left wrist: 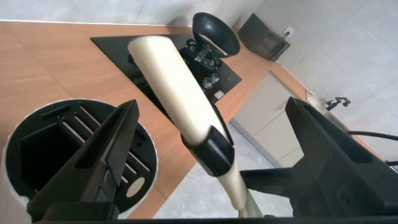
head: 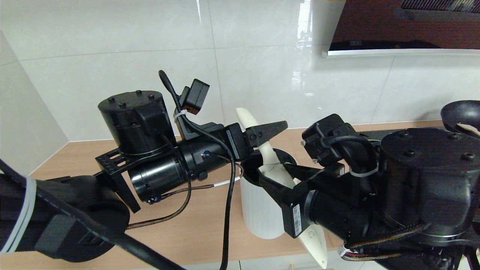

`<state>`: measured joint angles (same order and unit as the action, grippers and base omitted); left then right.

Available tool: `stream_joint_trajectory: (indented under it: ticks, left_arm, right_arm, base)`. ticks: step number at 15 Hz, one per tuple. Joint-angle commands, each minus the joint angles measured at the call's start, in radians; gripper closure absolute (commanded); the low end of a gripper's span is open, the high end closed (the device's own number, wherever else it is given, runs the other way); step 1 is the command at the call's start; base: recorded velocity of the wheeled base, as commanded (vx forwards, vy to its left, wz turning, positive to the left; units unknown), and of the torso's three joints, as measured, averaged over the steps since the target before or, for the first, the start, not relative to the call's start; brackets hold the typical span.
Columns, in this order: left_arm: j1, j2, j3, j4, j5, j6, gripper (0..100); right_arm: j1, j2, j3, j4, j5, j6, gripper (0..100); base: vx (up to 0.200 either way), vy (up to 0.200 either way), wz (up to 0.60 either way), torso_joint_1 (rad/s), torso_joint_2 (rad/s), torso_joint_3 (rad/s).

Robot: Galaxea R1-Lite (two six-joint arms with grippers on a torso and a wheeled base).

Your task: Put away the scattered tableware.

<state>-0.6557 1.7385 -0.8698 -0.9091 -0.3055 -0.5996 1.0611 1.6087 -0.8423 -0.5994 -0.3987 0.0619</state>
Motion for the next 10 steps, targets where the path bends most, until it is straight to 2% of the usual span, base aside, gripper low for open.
stream_joint_trajectory:
  ticks: [1, 2, 10]
  left_arm:
    - [-0.002, -0.001, 0.0, -0.001, 0.0, 0.0, 0]
    - [-0.005, -0.001, 0.0, -0.001, 0.0, 0.0, 100]
    - [-0.012, -0.001, 0.006, -0.001, -0.003, 0.003, 100]
  right_arm:
    - [0.007, 0.0, 0.002, 0.0, 0.0, -0.001, 100]
    - [0.007, 0.002, 0.002, 0.0, 0.0, -0.001, 100]
    - [0.007, -0.001, 0.009, 0.0, 0.0, 0.001, 100]
  base:
    - [0.0, 0.0, 0.0, 0.0, 0.0, 0.0]
    - [0.0, 0.0, 0.0, 0.0, 0.0, 0.0]
    - [0.0, 0.0, 0.0, 0.0, 0.0, 0.0]
